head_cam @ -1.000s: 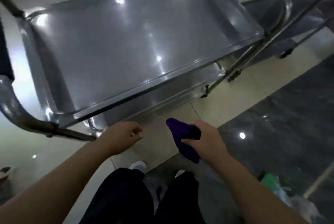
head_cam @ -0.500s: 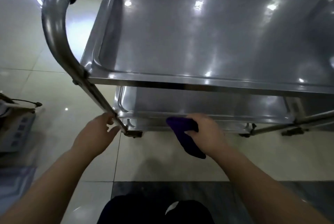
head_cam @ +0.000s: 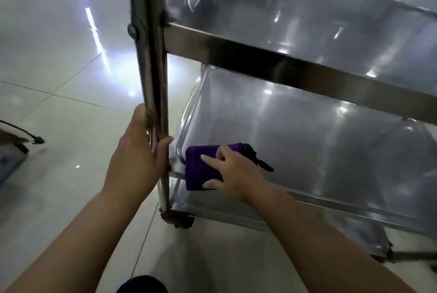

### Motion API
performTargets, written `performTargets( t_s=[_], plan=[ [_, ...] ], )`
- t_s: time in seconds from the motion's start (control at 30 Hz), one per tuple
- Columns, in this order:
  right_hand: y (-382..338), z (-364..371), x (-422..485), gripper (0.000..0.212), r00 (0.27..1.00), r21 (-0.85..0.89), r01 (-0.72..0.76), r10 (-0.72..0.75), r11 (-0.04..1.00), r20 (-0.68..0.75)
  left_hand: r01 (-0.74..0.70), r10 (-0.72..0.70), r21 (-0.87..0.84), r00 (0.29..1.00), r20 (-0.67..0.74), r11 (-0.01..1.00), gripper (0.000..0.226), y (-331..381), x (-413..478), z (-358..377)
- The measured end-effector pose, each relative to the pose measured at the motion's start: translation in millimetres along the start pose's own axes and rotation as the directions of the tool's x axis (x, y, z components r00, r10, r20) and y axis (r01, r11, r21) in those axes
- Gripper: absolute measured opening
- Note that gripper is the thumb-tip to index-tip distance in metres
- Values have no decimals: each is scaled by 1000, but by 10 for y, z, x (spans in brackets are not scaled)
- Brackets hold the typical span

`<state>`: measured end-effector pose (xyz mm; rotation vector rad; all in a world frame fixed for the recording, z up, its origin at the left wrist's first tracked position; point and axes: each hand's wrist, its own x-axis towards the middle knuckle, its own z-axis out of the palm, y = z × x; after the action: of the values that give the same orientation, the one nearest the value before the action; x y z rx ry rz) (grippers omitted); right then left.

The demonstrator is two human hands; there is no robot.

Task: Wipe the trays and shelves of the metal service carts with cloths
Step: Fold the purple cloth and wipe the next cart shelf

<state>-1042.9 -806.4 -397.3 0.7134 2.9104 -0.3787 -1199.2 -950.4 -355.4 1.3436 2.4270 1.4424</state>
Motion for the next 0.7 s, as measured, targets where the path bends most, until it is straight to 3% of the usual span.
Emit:
performTargets(
  t_s=[0.17,0.3,0.4,0.47,0.53,0.6,0.7],
  plan=[
    [178,140,331,63,984,-204,85,-115,975,-138,-92,89,-74,995,-35,993,60,-187,19,108],
    [150,342,446,63,969,-117,46,-73,992,-235,-107,106,-53,994,-23,993,69,-261,11,129],
    [303,267,737,58,943,-93,-184,149,978,-298,-115,114,-60,993,-20,992,72,-294,-1,118],
    [357,189,1005,52,873,-61,-421,386,905,-298,-116,115,-52,993,-35,992,73,-318,-9,122],
    [260,165,1243,52,825,-31,-529,506,848,-250,-123,121,-47,991,-54,991,75,-349,-7,126],
    [112,208,1323,52,887,-35,-427,411,904,-209,-134,131,-48,989,-64,990,76,-380,7,120],
    [0,347,1102,53,972,-105,-56,30,993,-234,-123,119,-70,991,-57,990,77,-394,27,97]
  ],
)
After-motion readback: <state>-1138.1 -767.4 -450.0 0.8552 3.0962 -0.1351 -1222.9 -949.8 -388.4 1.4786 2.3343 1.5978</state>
